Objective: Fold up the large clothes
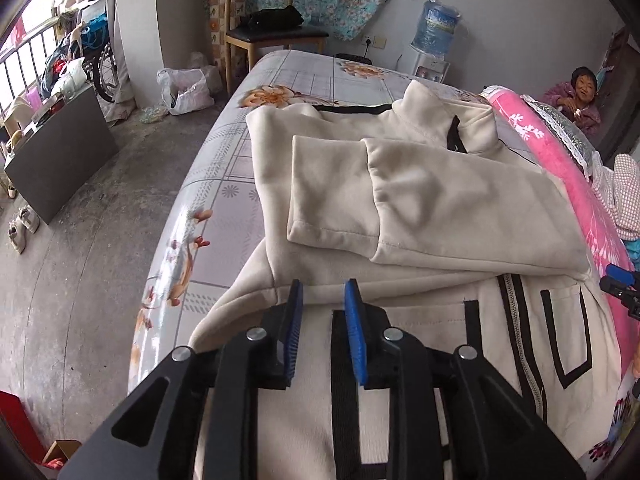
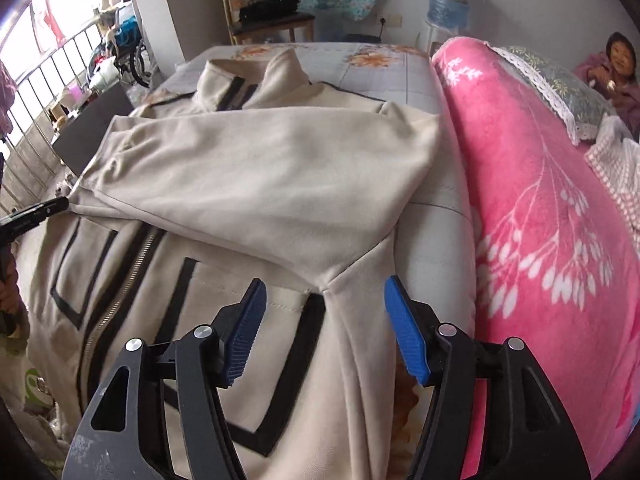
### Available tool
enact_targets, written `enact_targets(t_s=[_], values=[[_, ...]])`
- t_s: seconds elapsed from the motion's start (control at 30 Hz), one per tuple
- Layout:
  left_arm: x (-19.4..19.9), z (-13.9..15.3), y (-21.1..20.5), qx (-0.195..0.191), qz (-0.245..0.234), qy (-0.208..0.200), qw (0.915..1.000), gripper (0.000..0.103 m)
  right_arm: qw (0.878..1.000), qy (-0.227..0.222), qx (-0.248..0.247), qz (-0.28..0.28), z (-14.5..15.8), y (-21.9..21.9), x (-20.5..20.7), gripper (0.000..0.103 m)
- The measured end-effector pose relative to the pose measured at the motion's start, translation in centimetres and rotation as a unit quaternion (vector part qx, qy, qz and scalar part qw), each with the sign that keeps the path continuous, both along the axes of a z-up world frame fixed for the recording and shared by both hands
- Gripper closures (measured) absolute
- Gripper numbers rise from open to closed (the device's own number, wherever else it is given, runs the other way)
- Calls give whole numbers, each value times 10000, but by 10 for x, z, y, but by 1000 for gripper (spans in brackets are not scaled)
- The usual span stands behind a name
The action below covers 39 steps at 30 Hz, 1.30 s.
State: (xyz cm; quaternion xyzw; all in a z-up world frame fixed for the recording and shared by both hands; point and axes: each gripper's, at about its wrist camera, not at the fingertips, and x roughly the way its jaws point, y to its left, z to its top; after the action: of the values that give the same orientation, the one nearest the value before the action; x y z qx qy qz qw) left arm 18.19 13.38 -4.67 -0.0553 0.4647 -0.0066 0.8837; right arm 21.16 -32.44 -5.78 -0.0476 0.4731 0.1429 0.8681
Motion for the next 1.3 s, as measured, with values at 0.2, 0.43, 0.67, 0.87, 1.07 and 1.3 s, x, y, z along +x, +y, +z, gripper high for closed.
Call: enact_targets(t_s=[0.2,0.43,0.67,0.87,1.07,1.3], values=[[-52,-16,-20,236,-260,278,9990,58,9997,-26,32,245,-10,18,-59,31],[-113,-36,-17,623,136,320,9975,44,9957,41,-931,22,-50,22,-114,26],[-178,-26,0,795,312,-70,9963,43,9958,-107,-875,-231,-38,7,-166,21],[-225,-23,28,274,629,-290,9972,43,9985,-36,-325,-428,-27,-2,-202,18],[-245,-33,49,-562,735,-382,9950,47,9964,-45,208,-821,-21,-24,-220,18],[-228,-45,46,-1119,692,-215,9911,58,9888,170,793,-1254,-25,-55,-216,18]])
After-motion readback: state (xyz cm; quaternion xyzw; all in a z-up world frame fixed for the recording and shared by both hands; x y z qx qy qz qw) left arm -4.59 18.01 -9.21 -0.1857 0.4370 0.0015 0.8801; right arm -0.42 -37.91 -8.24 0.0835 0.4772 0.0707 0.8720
